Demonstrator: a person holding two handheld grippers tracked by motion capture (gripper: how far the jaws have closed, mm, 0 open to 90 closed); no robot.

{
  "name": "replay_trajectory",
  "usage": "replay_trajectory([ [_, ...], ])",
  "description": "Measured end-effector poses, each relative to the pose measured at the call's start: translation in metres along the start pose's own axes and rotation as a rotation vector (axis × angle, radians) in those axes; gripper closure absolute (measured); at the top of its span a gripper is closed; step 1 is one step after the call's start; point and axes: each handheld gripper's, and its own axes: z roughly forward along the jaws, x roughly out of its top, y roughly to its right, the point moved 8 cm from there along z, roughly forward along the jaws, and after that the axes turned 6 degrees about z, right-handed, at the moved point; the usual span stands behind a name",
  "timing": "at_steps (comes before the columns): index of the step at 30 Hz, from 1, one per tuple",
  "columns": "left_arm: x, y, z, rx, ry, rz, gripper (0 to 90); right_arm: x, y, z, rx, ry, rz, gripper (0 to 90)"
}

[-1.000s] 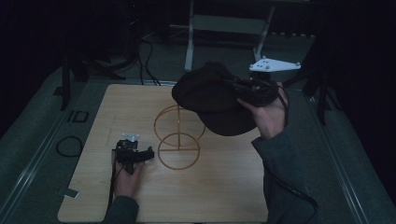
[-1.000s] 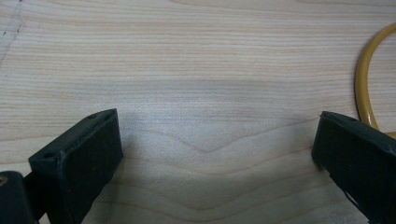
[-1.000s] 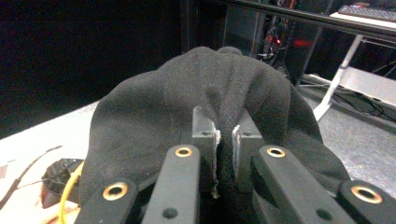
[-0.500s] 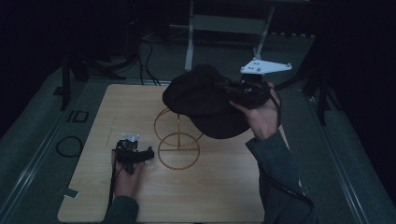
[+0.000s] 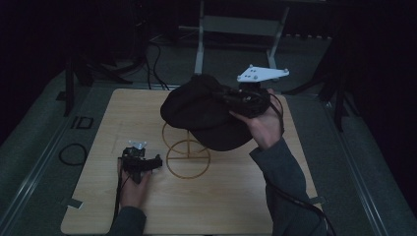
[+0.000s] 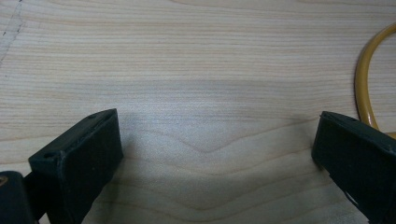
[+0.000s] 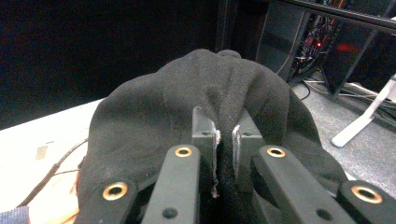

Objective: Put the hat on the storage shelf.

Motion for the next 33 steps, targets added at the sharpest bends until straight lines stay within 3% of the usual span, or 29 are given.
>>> replay_trajectory([
  [20, 0.0, 0.0, 0.0, 0.001, 0.002, -0.002, 1.3, -0.012, -0.014, 0.014, 0.079, -0.023, -0.012, 83.1],
  [33, 0.0, 0.0, 0.0, 0.0, 0.0, 0.0, 1.3, -0.021, -0.016, 0.023, 0.094, -0.055, -0.031, 82.2],
])
